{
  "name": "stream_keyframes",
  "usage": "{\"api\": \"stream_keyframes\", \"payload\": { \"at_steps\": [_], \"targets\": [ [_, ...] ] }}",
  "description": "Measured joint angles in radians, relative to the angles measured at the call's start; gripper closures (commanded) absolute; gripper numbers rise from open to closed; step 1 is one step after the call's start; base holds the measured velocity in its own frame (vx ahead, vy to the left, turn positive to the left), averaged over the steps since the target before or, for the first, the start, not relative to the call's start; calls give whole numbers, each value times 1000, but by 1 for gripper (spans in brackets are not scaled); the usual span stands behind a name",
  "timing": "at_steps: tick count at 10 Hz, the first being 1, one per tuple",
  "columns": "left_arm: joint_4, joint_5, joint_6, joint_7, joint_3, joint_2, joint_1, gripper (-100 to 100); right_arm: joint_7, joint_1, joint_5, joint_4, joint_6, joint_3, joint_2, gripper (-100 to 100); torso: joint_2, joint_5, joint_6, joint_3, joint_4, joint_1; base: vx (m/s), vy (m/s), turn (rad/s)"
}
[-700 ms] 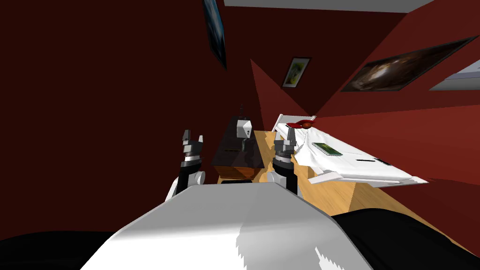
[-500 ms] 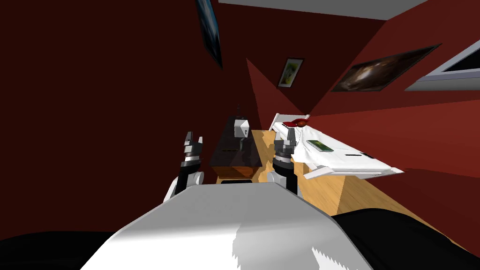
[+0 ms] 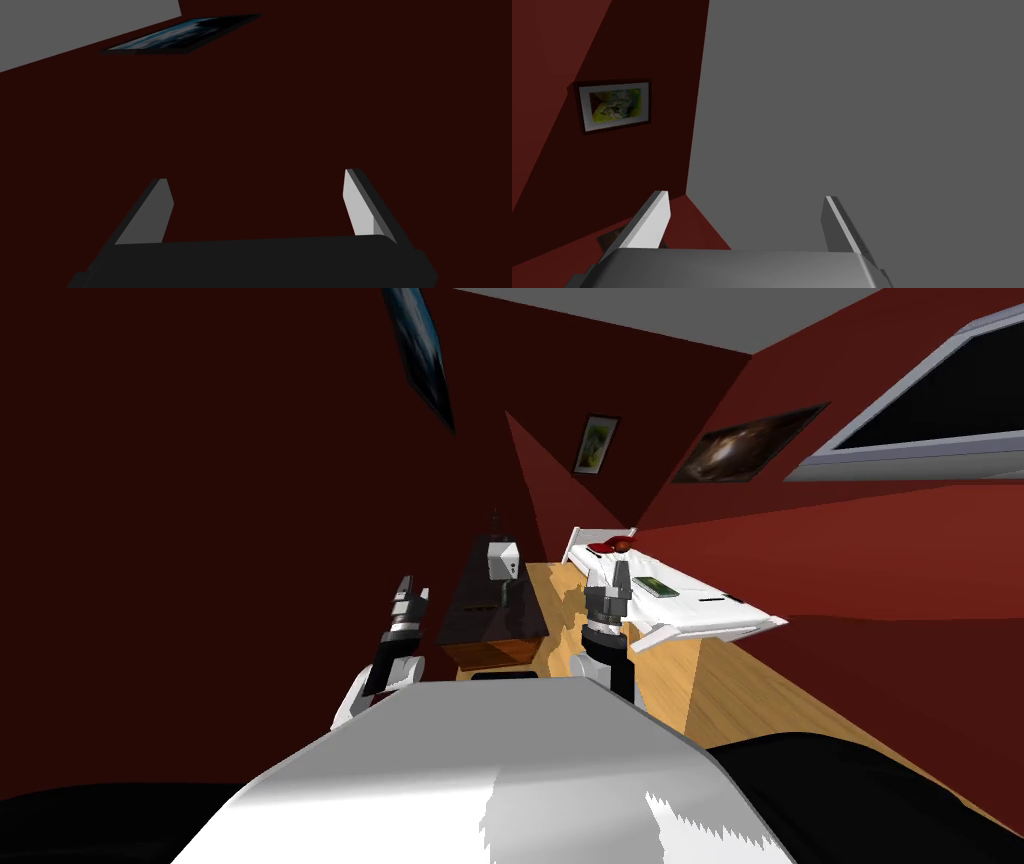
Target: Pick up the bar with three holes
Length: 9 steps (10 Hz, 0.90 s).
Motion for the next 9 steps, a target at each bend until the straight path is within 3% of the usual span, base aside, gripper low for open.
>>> {"api": "stream_keyframes", "payload": {
  "at_steps": [1, 3, 5, 9],
  "targets": [
    [23, 24, 53, 3, 30, 34, -26, -100, 0, 0, 0, 0, 0, 0, 0, 0, 0, 0, 0, 0, 0, -1, -22, -29, -112],
    [79, 37, 76, -15, 36, 43, -26, -100, 0, 0, 0, 0, 0, 0, 0, 0, -1, 0, 0, -1, 0, 1, -11, -35, -306],
    [123, 69, 111, -21, 62, 77, -11, -100, 0, 0, 0, 0, 0, 0, 0, 0, -1, 0, -1, -1, 0, 1, -8, -30, -171],
    [228, 127, 187, -25, 115, 140, -41, -100, 0, 0, 0, 0, 0, 0, 0, 0, -2, 0, -1, -1, 0, 2, 0, -20, -209]
  ]
}}
